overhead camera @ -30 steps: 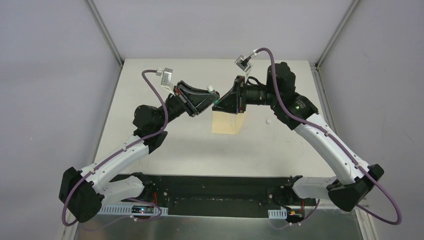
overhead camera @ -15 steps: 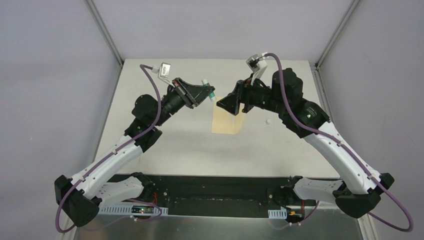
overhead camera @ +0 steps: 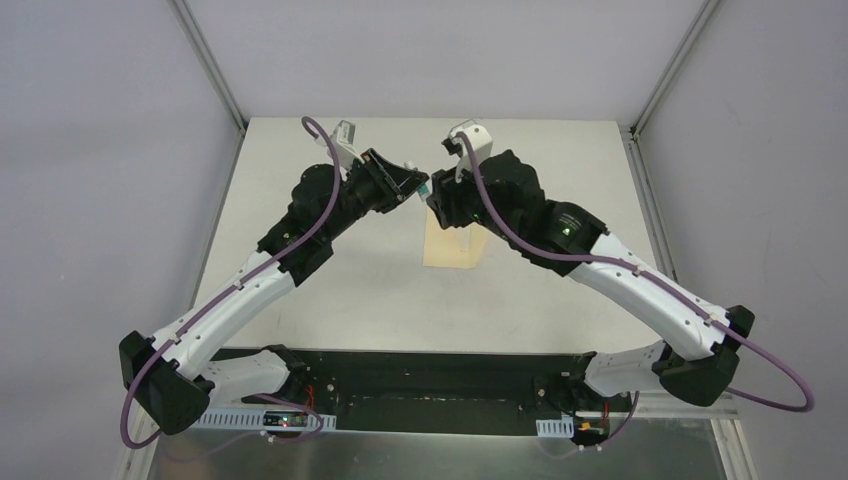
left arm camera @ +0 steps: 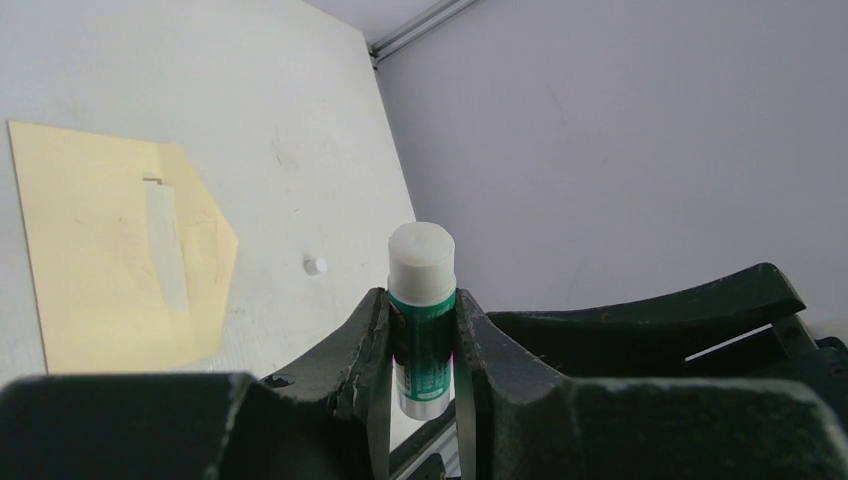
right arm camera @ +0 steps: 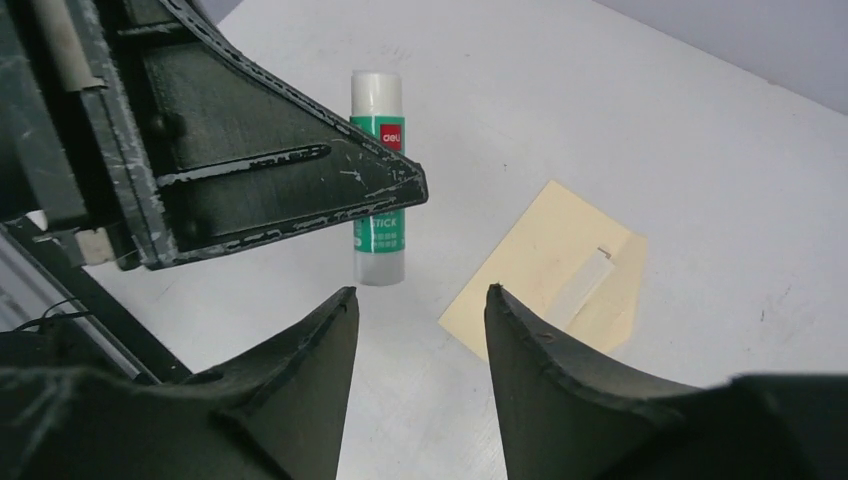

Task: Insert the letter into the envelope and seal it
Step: Unscrew the solid glue.

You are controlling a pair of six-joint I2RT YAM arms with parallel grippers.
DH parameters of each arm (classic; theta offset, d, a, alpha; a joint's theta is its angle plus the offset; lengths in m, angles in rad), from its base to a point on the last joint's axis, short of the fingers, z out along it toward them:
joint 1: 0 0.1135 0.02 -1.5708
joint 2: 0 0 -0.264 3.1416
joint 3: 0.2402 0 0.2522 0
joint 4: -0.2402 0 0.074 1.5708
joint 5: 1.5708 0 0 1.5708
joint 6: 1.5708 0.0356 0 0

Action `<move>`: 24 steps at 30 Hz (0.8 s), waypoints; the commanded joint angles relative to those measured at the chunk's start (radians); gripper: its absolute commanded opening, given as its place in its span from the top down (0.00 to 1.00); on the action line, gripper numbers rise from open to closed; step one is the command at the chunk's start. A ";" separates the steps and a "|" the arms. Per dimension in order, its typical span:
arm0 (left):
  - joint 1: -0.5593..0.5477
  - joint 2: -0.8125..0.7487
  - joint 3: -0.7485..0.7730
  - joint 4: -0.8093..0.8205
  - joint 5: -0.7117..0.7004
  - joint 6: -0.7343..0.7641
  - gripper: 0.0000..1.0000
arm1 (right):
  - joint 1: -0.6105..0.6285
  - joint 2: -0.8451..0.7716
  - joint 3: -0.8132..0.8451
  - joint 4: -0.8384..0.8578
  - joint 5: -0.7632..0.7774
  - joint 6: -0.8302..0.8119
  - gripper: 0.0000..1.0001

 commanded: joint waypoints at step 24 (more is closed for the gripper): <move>-0.021 -0.030 0.012 0.050 -0.060 -0.055 1.00 | 0.040 0.078 -0.005 0.138 0.172 -0.037 0.82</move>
